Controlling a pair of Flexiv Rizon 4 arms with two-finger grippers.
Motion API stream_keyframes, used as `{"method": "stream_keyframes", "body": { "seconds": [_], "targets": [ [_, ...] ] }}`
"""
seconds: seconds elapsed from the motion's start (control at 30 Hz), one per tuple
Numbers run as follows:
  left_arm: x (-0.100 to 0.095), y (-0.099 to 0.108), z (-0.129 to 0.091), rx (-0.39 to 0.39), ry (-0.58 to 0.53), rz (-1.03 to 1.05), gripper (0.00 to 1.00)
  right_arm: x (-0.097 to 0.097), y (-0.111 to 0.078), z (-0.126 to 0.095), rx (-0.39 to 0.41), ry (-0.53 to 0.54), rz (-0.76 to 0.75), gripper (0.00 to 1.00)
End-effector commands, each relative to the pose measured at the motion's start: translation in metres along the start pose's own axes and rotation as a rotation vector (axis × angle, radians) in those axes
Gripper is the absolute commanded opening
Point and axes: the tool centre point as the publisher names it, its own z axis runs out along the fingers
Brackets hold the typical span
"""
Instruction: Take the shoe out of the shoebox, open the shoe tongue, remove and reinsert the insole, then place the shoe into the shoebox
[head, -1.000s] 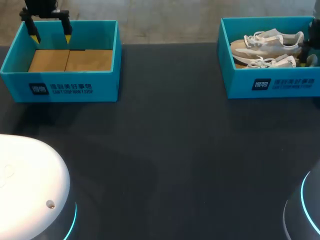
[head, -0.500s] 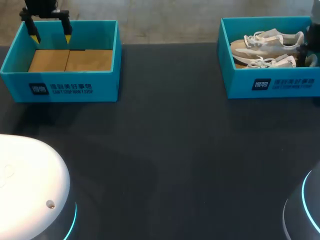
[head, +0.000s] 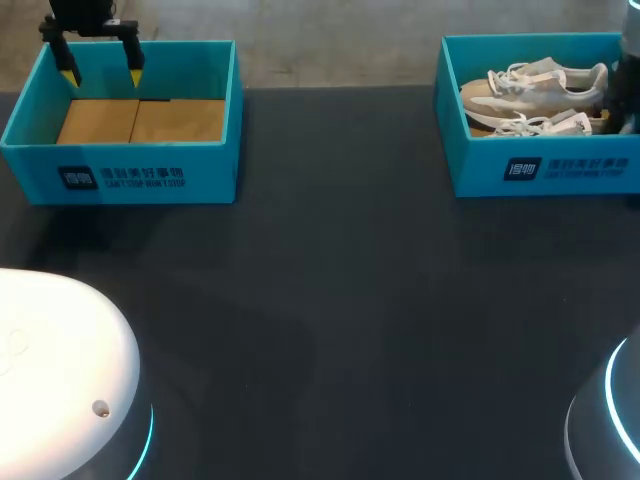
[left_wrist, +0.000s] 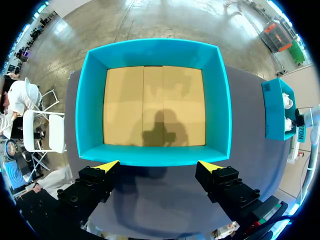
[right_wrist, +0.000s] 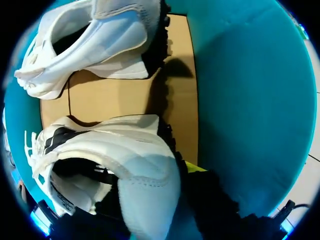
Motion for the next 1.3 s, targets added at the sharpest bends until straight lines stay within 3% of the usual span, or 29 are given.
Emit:
{"method": "stream_keyframes", "body": {
  "seconds": [0.03, 0.43, 0.6, 1.3],
  "targets": [
    [0.0, 0.0, 0.0, 0.0, -0.001, 0.0, 1.0, 0.005, 0.0, 0.004, 0.002, -0.001, 0.004, 0.0],
    [0.0, 0.0, 0.0, 0.0, -0.001, 0.0, 1.0, 0.005, -0.004, -0.011, -0.033, -0.009, 0.025, 0.0],
    [0.0, 0.0, 0.0, 0.0, -0.001, 0.0, 1.0, 0.003, -0.006, -0.032, -0.073, -0.003, 0.033, 0.0],
    [0.0, 0.0, 0.0, 0.0, -0.001, 0.0, 1.0, -0.001, -0.02, -0.121, -0.077, -0.091, 0.055, 0.0]
  ]
}}
